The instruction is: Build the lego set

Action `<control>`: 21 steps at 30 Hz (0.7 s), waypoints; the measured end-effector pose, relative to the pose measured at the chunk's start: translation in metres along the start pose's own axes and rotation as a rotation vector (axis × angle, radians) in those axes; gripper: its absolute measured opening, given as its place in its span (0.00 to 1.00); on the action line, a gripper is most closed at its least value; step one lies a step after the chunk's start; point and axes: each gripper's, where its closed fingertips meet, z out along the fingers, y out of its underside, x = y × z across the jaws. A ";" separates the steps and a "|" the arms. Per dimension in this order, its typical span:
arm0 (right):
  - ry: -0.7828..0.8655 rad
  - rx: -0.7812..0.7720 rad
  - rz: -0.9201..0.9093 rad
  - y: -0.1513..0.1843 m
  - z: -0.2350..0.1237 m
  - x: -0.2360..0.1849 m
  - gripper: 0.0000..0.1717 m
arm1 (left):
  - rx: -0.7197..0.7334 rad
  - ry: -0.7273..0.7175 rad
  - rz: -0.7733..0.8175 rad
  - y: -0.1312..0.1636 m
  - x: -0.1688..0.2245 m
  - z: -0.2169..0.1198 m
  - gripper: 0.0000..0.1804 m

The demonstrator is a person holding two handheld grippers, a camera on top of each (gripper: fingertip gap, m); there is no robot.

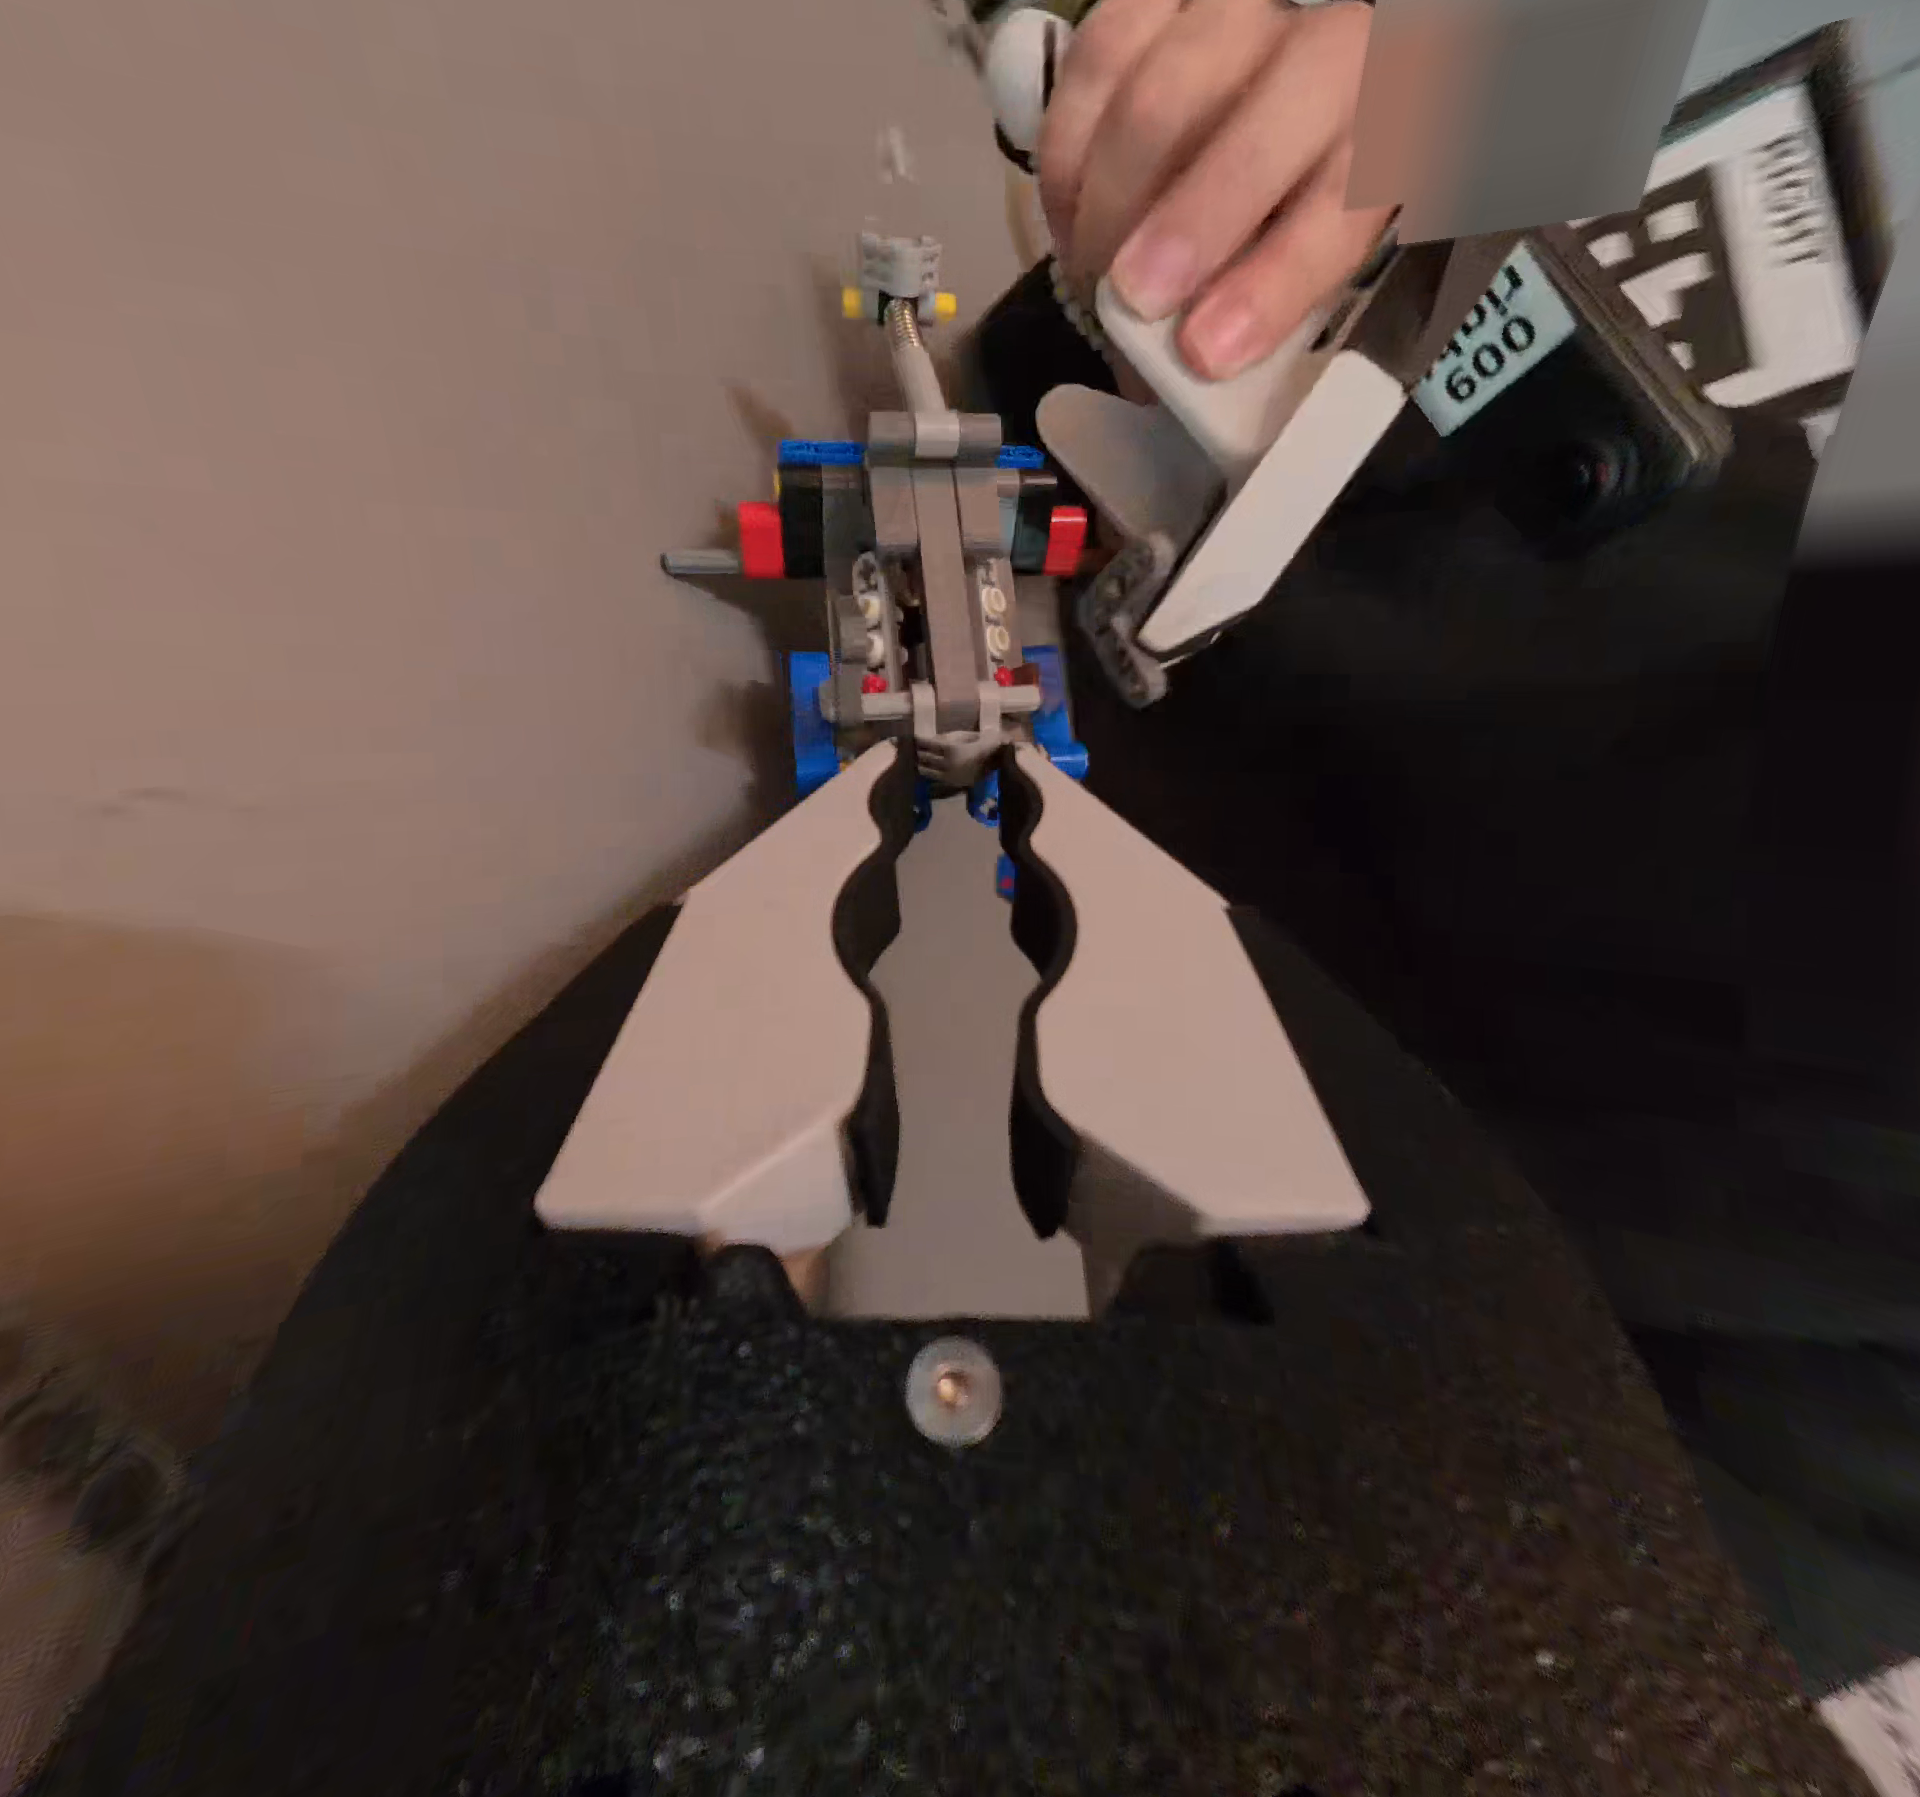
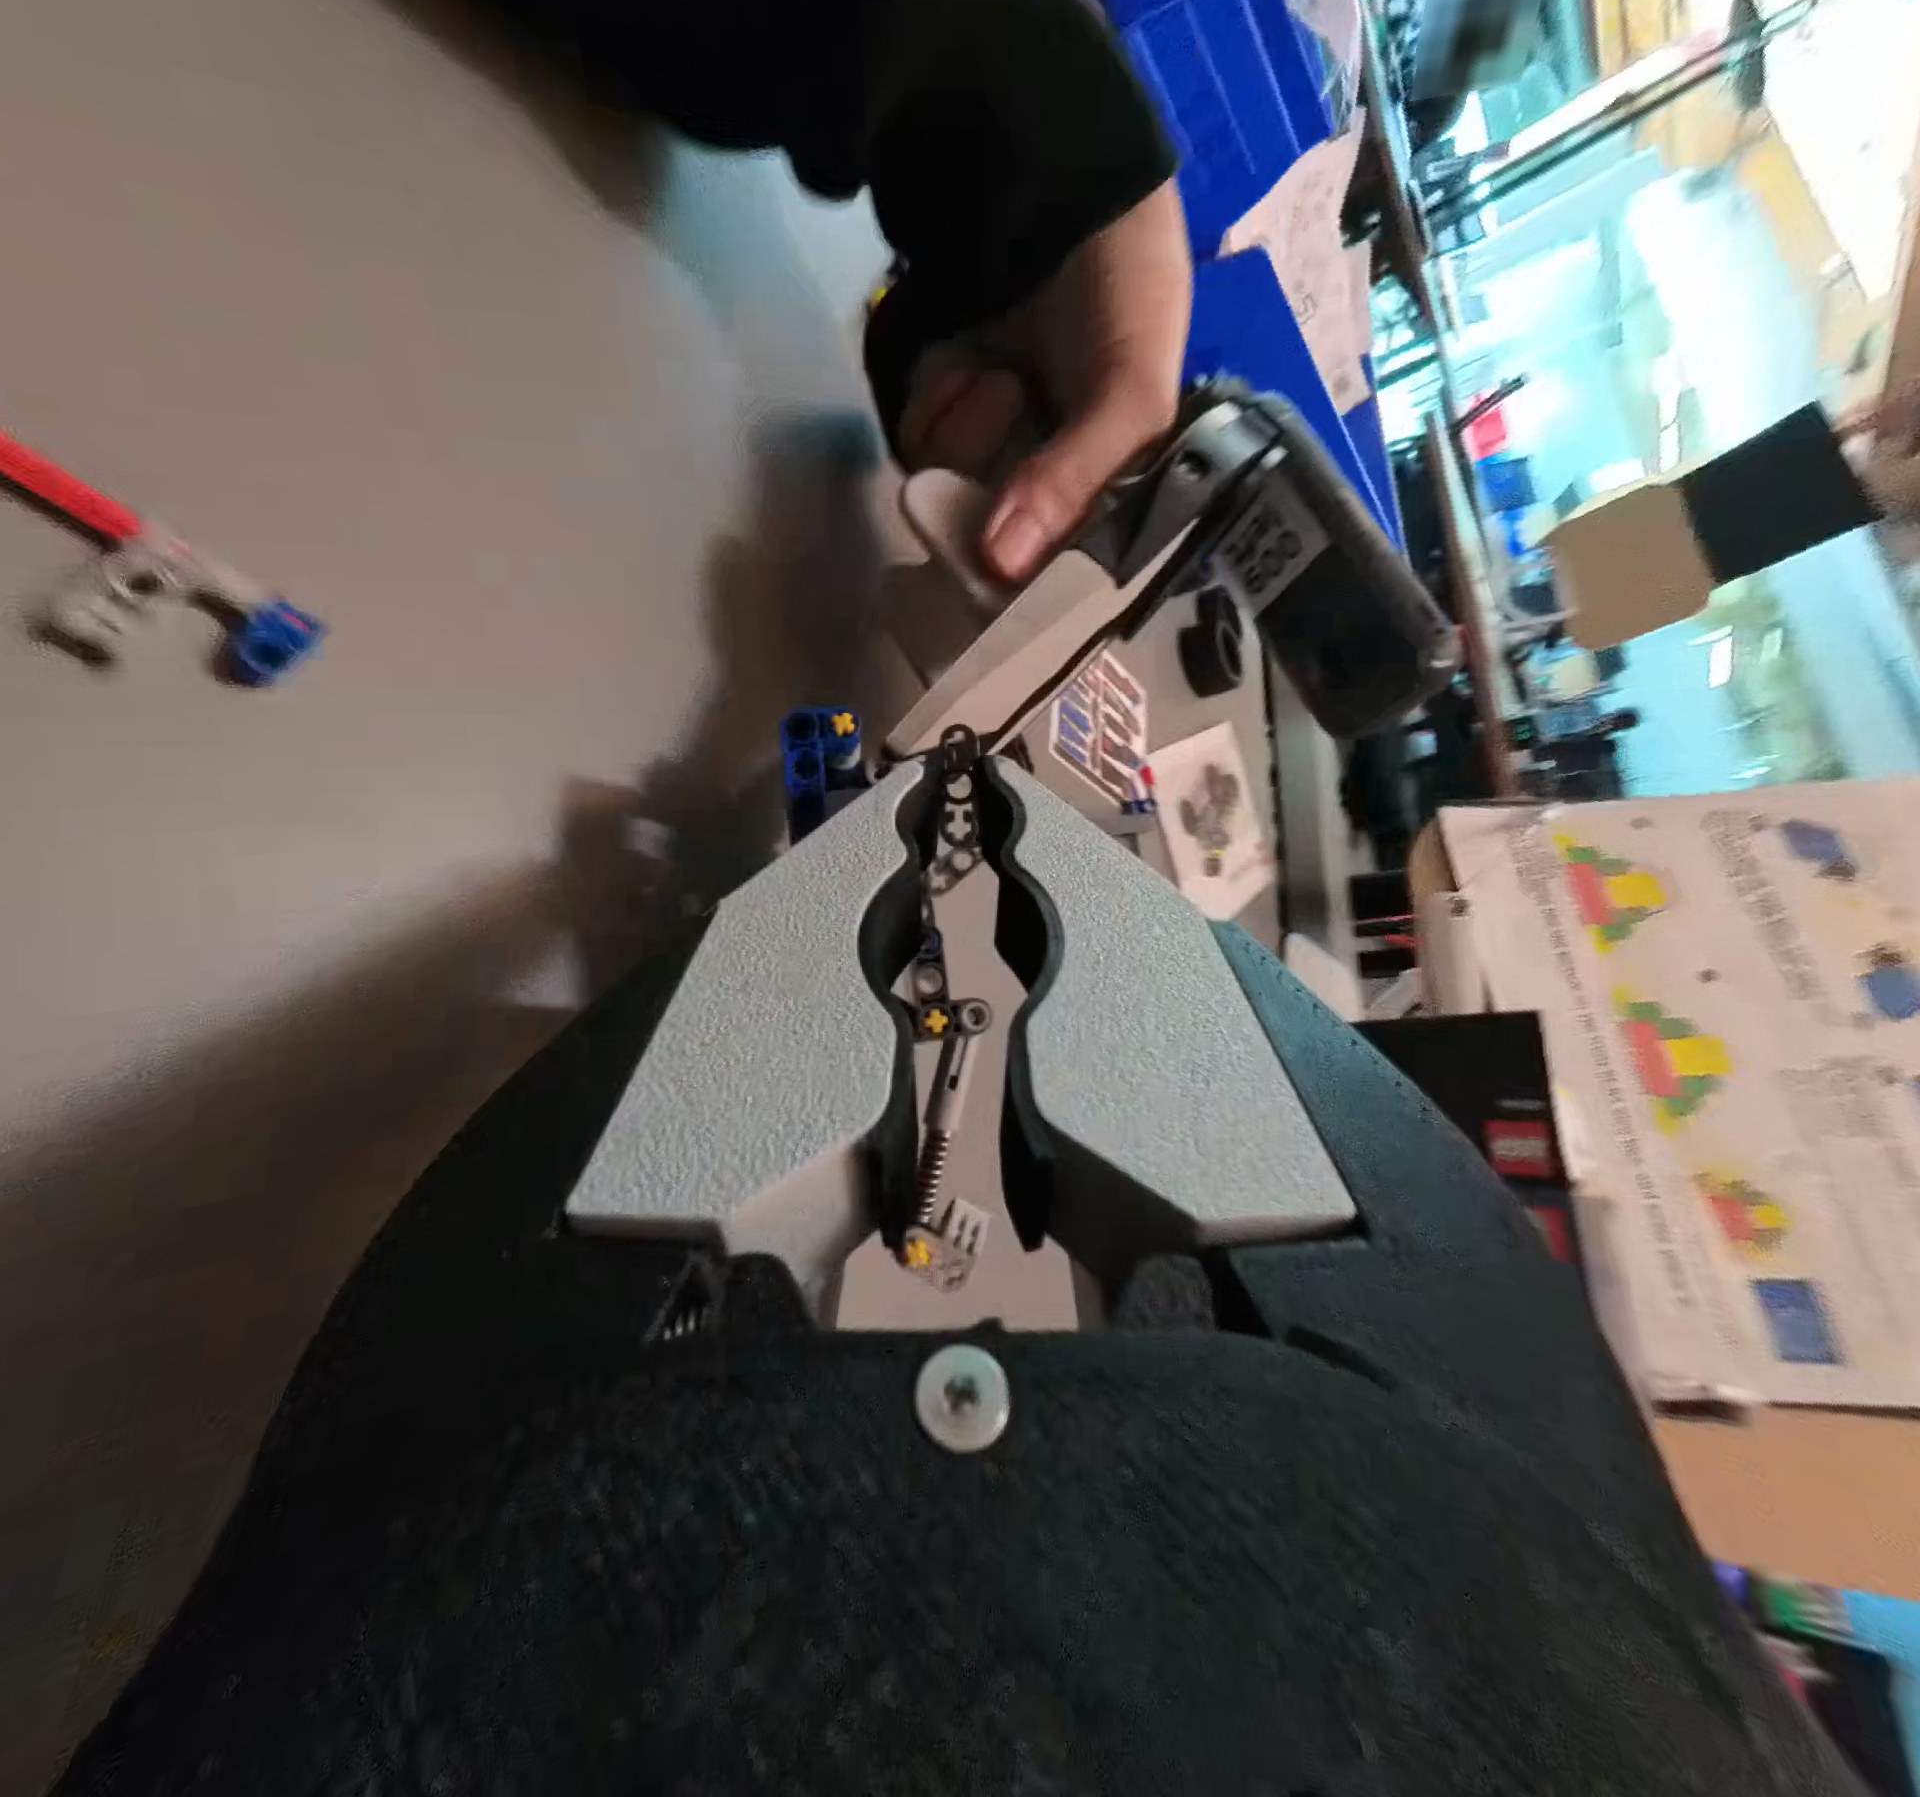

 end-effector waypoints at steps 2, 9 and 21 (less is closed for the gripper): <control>-0.018 -0.027 0.082 -0.002 -0.008 0.002 0.02 | -0.011 0.055 -0.024 0.005 0.004 0.007 0.07; -0.195 -0.015 0.416 0.014 -0.011 -0.003 0.02 | 0.074 0.071 -0.126 0.005 -0.006 0.009 0.07; -0.307 -0.029 0.422 0.044 0.026 0.016 0.02 | 0.298 -0.185 -0.216 -0.007 -0.037 -0.034 0.12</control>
